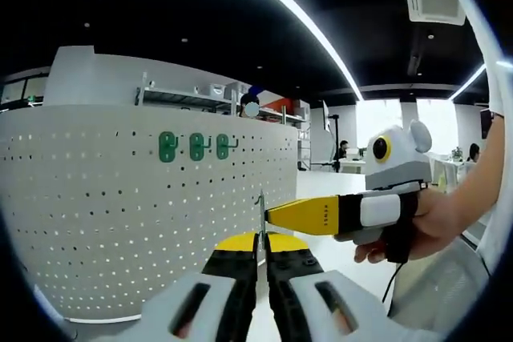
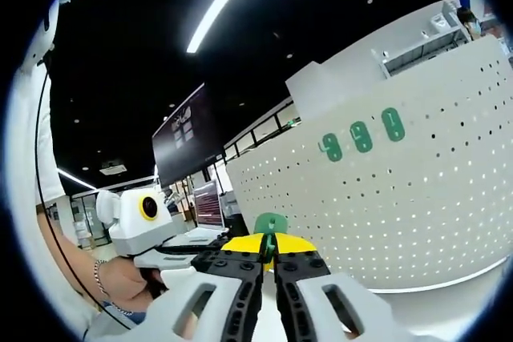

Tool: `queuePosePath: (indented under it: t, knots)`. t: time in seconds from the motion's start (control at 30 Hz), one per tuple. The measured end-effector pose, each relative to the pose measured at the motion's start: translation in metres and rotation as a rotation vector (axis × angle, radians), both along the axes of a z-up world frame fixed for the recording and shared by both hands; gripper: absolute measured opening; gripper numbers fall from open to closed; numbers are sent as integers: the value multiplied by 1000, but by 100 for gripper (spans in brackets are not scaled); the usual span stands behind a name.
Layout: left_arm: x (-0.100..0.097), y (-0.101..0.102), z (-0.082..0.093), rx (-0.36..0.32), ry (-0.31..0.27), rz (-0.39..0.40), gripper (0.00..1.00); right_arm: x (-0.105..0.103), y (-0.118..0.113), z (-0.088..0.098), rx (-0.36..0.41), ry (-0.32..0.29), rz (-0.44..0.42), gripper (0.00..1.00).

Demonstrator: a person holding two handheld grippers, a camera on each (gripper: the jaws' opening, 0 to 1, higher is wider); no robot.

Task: Insert the hook assembly into the mounting plate slot until the hook locks in place.

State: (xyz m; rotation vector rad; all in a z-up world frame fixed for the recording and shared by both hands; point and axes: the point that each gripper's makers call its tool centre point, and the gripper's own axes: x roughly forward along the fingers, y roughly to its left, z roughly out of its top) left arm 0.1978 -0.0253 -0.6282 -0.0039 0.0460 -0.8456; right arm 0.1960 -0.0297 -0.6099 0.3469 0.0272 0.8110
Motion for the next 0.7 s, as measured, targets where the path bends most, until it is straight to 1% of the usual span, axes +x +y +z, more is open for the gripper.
queuePosePath:
  t: [0.2,0.27,0.3,0.33,0.37,0.4,0.5,0.57,0.63,0.7]
  knots:
    - [0,0,-1,-1,9,2,4,0,0,-1,-16,-6,-1,1]
    - [1,0,-3,9,19,5,7,0,0,-1,-18,-8,1,1]
    - [3,2,-4,31,13,24,12,-1,1,-1,-20,-7,4,1]
    - [4,2,-5,37,11,26,22,-1,0,-2,-22,-8,4,1]
    - [5,3,-6,37,20,30,30,-1,0,-2,-21,-8,4,1]
    - [5,3,-7,33,31,30,35,-1,-1,-2,-16,-5,4,1]
    - [5,4,-9,47,30,27,39,-1,-2,-3,-17,-2,1,1]
    - [7,5,-11,49,39,43,48,0,-3,-3,-14,1,1,1]
    - [9,6,-15,53,58,54,56,-1,-4,-3,-18,-1,-3,1]
    - [9,6,-17,58,63,56,59,0,-5,-3,-14,1,-5,1]
